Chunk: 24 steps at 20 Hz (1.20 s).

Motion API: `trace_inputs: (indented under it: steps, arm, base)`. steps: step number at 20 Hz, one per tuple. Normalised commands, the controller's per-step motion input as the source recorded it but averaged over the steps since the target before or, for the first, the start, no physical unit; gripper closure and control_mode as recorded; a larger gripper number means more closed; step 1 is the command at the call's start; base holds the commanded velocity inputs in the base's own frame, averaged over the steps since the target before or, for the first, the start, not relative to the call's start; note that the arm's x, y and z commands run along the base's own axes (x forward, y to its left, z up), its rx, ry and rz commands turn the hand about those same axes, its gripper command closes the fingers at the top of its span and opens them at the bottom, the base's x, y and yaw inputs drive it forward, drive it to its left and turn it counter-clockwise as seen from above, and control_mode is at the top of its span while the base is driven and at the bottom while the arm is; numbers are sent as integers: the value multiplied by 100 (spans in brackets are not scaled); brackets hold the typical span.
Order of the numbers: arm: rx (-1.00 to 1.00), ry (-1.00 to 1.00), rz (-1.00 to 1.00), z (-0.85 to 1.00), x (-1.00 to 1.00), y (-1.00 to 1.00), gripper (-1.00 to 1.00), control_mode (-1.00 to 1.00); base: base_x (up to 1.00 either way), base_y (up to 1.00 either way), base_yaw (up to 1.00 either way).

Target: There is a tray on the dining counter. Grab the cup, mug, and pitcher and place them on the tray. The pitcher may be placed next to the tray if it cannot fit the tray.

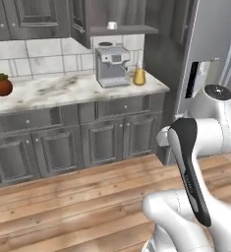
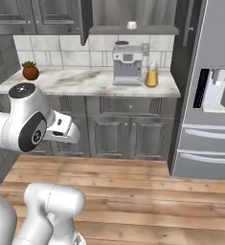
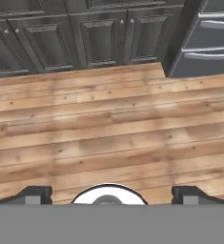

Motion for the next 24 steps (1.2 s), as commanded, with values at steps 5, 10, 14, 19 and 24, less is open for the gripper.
trace_inputs:
  steps: [5, 10, 14, 19, 24]
  arm:
    - [0, 0, 0, 0, 0, 0, -100, 100]
    - [0, 0, 0, 0, 0, 0, -100, 100]
    - [0, 0, 0, 0, 0, 0, -100, 100]
    - [0, 0, 0, 0, 0, 0, -100, 100]
    - [0, 0, 0, 0, 0, 0, -100, 100]
  base:
    - [100, 32, 0]
    - [100, 4, 0]
    - [100, 0, 0]
    - [100, -14, 6]
    - [79, -48, 17]
